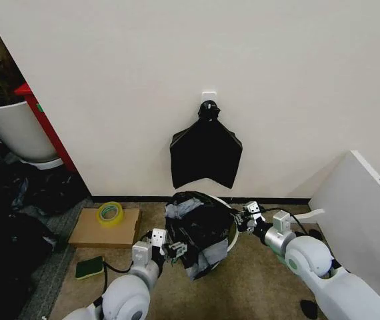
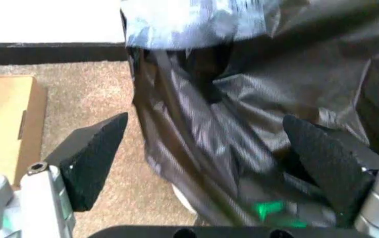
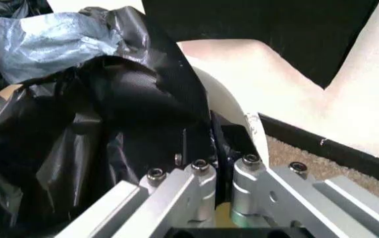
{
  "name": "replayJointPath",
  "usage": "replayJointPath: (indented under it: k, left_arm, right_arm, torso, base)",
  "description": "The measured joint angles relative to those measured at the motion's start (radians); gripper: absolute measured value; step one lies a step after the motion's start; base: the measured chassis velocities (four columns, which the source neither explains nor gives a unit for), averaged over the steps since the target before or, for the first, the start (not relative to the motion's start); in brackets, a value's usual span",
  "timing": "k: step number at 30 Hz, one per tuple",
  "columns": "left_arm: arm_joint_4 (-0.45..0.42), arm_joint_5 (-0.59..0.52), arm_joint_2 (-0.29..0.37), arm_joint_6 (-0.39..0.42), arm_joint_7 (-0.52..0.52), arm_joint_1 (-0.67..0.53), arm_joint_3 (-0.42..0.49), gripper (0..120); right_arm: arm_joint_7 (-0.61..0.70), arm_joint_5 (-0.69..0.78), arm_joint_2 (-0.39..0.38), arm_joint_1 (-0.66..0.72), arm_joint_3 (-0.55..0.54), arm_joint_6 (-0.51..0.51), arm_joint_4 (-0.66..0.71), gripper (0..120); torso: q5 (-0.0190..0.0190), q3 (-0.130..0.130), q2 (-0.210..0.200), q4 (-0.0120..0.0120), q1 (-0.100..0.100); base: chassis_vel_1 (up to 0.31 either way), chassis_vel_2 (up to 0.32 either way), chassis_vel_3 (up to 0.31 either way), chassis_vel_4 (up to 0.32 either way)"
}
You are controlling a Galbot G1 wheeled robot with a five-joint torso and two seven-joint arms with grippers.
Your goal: Place the garbage bag over the trash bin.
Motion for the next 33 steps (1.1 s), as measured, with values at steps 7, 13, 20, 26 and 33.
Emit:
replayJointPath:
  k: [7, 13, 20, 26, 33]
  left_arm:
    - [0.045, -0.085, -0.05, 0.054, -0.061, -0.083, 0.028, 90]
    - [0.069, -0.186, -0.085, 0.096, -0.145, -0.138, 0.053, 88]
    - [0.108, -0.262, -0.103, 0.164, -0.227, -0.183, 0.082, 73]
    - [0.159, -0.332, -0.136, 0.176, -0.266, -0.213, 0.079, 50]
    - [0.182, -0.348, -0.143, 0.164, -0.278, -0.236, 0.08, 25]
  right_arm:
    - [0.0, 0.0, 0.0, 0.0, 0.0, -0.003, 0.002, 0]
    - [0.0, 0.0, 0.003, 0.0, 0.002, -0.003, 0.002, 0]
    - [0.0, 0.001, 0.004, -0.006, 0.006, -0.002, 0.006, 0]
    - [0.0, 0.001, 0.005, -0.009, 0.008, 0.0, 0.005, 0]
    - [0.0, 0.002, 0.002, -0.011, 0.009, 0.003, 0.005, 0]
  torso:
    - [0.0001, 0.0, 0.0, 0.0, 0.0]
    - [0.0001, 0.0, 0.0, -0.0001, 0.0]
    - [0.0001, 0.0, 0.0, 0.0, 0.0]
    - [0.0001, 0.0, 0.0, 0.0, 0.0]
    - [0.0, 0.0, 0.0, 0.0, 0.0]
  base:
    - [0.0, 0.0, 0.0, 0.0]
    - [0.0, 0.0, 0.0, 0.0]
    - [0.0, 0.0, 0.0, 0.0]
    - [0.0, 0.0, 0.0, 0.0]
    - [0.0, 0.0, 0.0, 0.0]
